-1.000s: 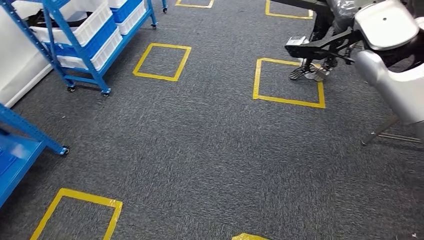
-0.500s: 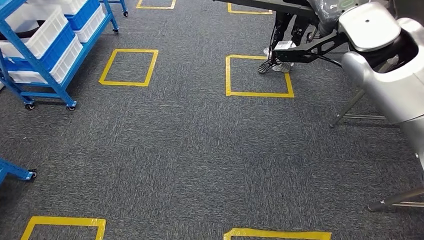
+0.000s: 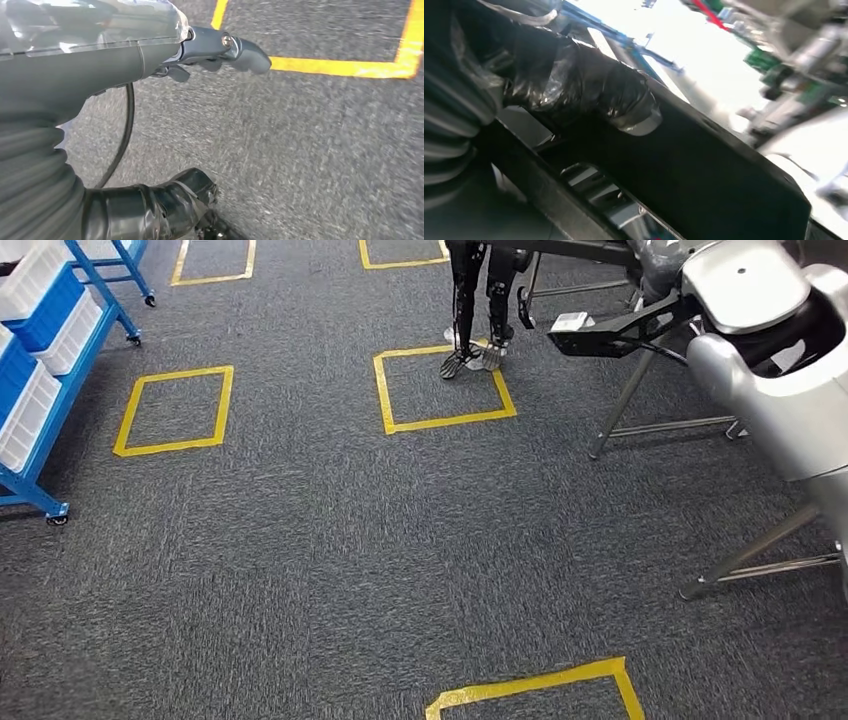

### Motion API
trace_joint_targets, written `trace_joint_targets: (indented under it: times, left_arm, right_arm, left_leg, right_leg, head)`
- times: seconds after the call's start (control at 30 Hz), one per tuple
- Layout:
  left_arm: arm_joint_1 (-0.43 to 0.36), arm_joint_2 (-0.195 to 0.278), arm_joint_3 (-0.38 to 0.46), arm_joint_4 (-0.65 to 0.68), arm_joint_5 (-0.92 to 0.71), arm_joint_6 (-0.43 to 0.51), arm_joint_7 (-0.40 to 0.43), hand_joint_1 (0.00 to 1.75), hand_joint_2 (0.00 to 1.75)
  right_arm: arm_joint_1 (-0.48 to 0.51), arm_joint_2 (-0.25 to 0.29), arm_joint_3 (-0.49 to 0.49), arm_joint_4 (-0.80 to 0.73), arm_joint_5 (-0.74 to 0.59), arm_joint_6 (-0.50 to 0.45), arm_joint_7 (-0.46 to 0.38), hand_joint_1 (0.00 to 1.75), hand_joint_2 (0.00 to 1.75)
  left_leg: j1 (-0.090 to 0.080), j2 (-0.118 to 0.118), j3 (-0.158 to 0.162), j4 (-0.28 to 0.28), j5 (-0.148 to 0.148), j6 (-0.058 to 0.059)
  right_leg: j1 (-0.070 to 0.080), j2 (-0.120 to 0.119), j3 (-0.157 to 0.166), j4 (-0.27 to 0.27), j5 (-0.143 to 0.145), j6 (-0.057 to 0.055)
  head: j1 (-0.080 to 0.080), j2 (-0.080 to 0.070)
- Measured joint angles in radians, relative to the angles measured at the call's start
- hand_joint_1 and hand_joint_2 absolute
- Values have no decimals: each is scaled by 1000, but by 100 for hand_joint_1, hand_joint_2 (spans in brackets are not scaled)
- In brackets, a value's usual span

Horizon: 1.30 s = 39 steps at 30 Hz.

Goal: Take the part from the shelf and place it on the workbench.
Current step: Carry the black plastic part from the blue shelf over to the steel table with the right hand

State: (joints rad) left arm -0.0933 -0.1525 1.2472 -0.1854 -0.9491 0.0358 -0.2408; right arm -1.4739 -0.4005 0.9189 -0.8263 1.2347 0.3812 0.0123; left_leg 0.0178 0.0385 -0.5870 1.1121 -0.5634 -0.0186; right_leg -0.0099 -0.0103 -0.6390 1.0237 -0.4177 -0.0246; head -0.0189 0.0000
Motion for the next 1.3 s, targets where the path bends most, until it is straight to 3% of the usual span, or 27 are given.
trace_joint_targets:
  times: [0.07,0.1,0.13,0.2,0.27,0.33,0.4,0.47,0.53,0.6,0.63,0.67,0.7,0.77,0.8,0.83,0.9,0.93,1.0,1.03,1.1,1.13,1.17,1.2,1.27,1.3]
  left_arm:
    - [3,0,0,0,-2,0,2,0,175]
    - [5,0,0,0,-3,0,2,0,175]
    - [5,0,0,0,-4,-1,1,0,175]
    - [4,1,0,0,-7,-2,-2,0,175]
    - [5,1,0,0,-10,-2,-6,0,175]
    - [5,1,0,0,-17,1,-4,0,175]
    - [1,-1,0,0,-22,4,-1,0,175]
    - [0,-4,-1,0,-24,3,-5,0,175]
    - [0,-5,-1,0,-25,2,-10,0,175]
    - [1,-5,-1,0,-25,1,-13,0,175]
    - [1,-6,-1,0,-25,1,-13,0,175]
    - [1,-6,-1,0,-25,1,-13,0,175]
    - [0,-6,-1,0,-25,1,-14,0,175]
    - [0,-8,-1,0,-25,0,-15,0,175]
    - [0,-9,-1,0,-25,1,-15,0,175]
    - [0,-9,-1,0,-25,1,-16,0,175]
    - [-1,-10,-1,0,-27,4,-16,0,175]
    - [-3,-10,-1,0,-28,6,-16,0,175]
    - [-3,-10,-1,0,-31,11,-13,0,175]
    - [-2,-9,-1,0,-31,14,-11,0,175]
    - [3,-8,-1,0,-32,20,-5,0,175]
    - [4,-7,-1,0,-32,22,-2,0,175]
    - [5,-7,-1,0,-33,23,0,0,175]
    - [5,-7,-1,0,-34,24,1,0,175]
    - [5,-7,-1,0,-35,24,2,0,175]
    - [6,-7,-1,0,-35,23,2,0,175]
  right_arm:
    - [-2,9,3,2,2,5,0,175,175]
    - [-2,14,6,2,3,9,0,175,175]
    - [-3,17,9,2,3,13,0,175,175]
    - [-5,19,14,2,2,19,0,175,175]
    - [-9,19,15,2,0,26,0,175,175]
    - [-15,22,16,1,-1,42,0,175,175]
    - [-24,24,16,0,-1,62,3,175,175]
    - [-37,26,16,-1,-1,72,5,175,175]
    - [-50,32,17,-2,-2,75,5,175,175]
    - [-55,37,18,-3,-2,77,5,175,175]
    - [-55,38,20,-3,-3,79,5,175,175]
    - [-56,38,21,-3,-3,80,5,175,175]
    - [-59,38,22,-3,-3,81,5,175,175]
    - [-68,40,22,-5,-4,81,5,175,175]
    - [-73,42,22,-6,-6,82,5,175,175]
    - [-77,44,23,-8,-8,82,5,175,175]
    - [-80,46,23,-10,-16,84,6,175,175]
    - [-81,46,23,-12,-20,85,6,175,175]
    - [-83,46,23,-17,-26,86,7,175,175]
    - [-84,46,24,-18,-29,86,7,175,175]
    - [-79,46,29,-19,-33,85,7,175,175]
    - [-75,45,33,-19,-35,85,7,175,175]
    - [-73,44,35,-19,-36,84,7,175,175]
    - [-71,43,37,-19,-37,84,7,175,175]
    - [-71,41,39,-19,-37,83,8,175,175]
    - [-71,40,39,-19,-37,82,9,175,175]
  left_leg:
    - [2,-28,-70,132,-52,-4]
    - [2,-31,-97,175,-57,-5]
    - [2,-32,-109,181,-42,-5]
    - [4,-49,-83,87,37,-1]
    - [7,-100,-35,-36,95,5]
    - [6,-126,-14,-82,101,12]
    - [5,-101,-9,-92,104,23]
    - [7,-73,-3,-107,111,40]
    - [5,-46,0,-114,113,52]
    - [3,-20,3,-113,110,55]
    - [2,-7,5,-112,107,55]
    - [2,6,9,-111,104,54]
    - [1,18,13,-109,99,52]
    - [-3,41,21,-106,89,45]
    - [-6,52,24,-104,85,41]
    - [-9,64,27,-104,81,35]
    - [-11,89,35,-106,74,25]
    - [-10,82,36,-101,65,20]
    - [-6,31,15,-42,26,10]
    - [-3,-2,-12,16,-4,7]
    - [0,-27,-76,141,-48,0]
    - [1,-30,-95,170,-46,-3]
    - [2,-32,-97,161,-25,-4]
    - [5,-37,-82,116,12,-5]
    - [14,-88,-32,-7,75,-7]
    - [17,-113,-15,-48,88,-4]
  right_leg:
    - [0,27,1,0,-1,-6]
    - [1,44,2,1,-2,-6]
    - [1,60,3,2,-2,-6]
    - [0,90,6,4,-5,-3]
    - [-1,115,5,9,-8,5]
    - [-5,141,-4,10,-5,17]
    - [-10,162,-12,6,0,31]
    - [-6,121,-29,35,-21,40]
    - [-3,49,-78,141,-78,46]
    - [-5,21,-132,256,-120,52]
    - [-6,16,-139,272,-116,53]
    - [-5,11,-125,248,-93,52]
    - [-3,0,-93,190,-59,49]
    - [10,-48,-21,55,-11,36]
    - [17,-66,0,15,-2,29]
    - [24,-74,7,-1,-4,24]
    - [22,-48,8,-6,-3,15]
    - [18,-34,11,-12,0,11]
    - [9,-11,18,-21,5,1]
    - [8,0,19,-23,6,-2]
    - [7,30,18,-22,6,-5]
    - [6,47,18,-20,6,-5]
    - [4,63,17,-17,5,-4]
    - [3,79,17,-13,3,-1]
    - [0,107,10,1,-3,10]
    - [-2,121,3,8,-5,17]
  head:
    - [0,0]
    - [0,0]
    - [0,0]
    - [0,0]
    - [0,0]
    - [0,0]
    - [0,0]
    - [2,0]
    - [5,0]
    - [6,0]
    - [6,0]
    - [6,0]
    - [6,0]
    - [6,0]
    - [6,0]
    - [5,0]
    - [5,0]
    - [5,0]
    - [5,0]
    - [5,0]
    - [4,0]
    - [4,0]
    - [4,0]
    - [4,0]
    - [4,0]
    - [4,0]
